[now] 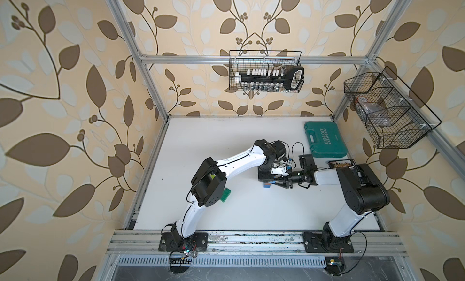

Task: Assemble a spoon with lego
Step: Assemble the lego brick with the lego brick.

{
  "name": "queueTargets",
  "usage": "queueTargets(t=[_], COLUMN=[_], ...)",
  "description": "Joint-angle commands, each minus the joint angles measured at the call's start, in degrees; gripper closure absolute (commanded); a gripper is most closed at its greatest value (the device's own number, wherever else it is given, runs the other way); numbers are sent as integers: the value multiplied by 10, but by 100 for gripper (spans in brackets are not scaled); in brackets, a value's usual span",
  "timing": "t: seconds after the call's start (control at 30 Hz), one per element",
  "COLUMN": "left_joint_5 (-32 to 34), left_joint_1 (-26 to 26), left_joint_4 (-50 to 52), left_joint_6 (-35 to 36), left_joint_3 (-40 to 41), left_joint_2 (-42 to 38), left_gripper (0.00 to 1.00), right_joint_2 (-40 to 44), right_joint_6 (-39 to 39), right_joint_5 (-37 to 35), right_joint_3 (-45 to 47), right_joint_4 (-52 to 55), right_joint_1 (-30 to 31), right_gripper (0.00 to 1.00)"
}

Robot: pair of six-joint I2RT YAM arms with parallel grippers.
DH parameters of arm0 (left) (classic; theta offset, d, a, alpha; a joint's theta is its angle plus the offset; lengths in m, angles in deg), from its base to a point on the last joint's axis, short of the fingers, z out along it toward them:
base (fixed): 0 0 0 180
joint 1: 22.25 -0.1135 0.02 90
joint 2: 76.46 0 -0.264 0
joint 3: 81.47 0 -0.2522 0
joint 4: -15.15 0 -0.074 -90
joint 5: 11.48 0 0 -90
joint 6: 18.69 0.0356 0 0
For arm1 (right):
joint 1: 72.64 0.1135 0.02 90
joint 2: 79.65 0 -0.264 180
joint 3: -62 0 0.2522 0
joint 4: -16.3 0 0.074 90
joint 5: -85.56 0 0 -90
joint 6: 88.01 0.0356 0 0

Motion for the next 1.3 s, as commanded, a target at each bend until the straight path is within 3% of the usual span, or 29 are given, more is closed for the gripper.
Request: queueTargets(t=[0.0,0.07,0.1,0.13,0.33,0.6,0.97,1.2,1.27], left_joint_5=[6,2,1,-4,1,11,24,42,64], left_joint_1=[5,5,5,5,1,-4,-4,-13,-25], left_joint_4=[-3,-6,-8,-6,-1,-11,-30,-79,-110], left_joint_6=[-9,-8,-8,-5,-6,-6,-15,-43,-69], left_joint_3=[-7,-8,-7,-7,-10,-10,3,32,48], left_joint_2=[6,2,0,-1,-15,-45,-72,-148,-188], left_gripper=[48,45,33,2,1,1,1,1,1], right_joint_2=[-11,-13,-12,-11,0,20,62,174,218], right_joint_6=[-4,-4,-5,-4,-6,6,9,-16,-54], right_joint_5=[-67,-67,-67,-67,-67,-58,-58,-113,-168], right_joint_3=[4,2,3,3,0,3,4,-3,-26], right_joint_4=[48,48,48,48,54,42,58,180,270], right_joint_1=[5,6,5,5,5,5,2,-42,-48], right_gripper=[56,57,56,56,54,32,21,18,18])
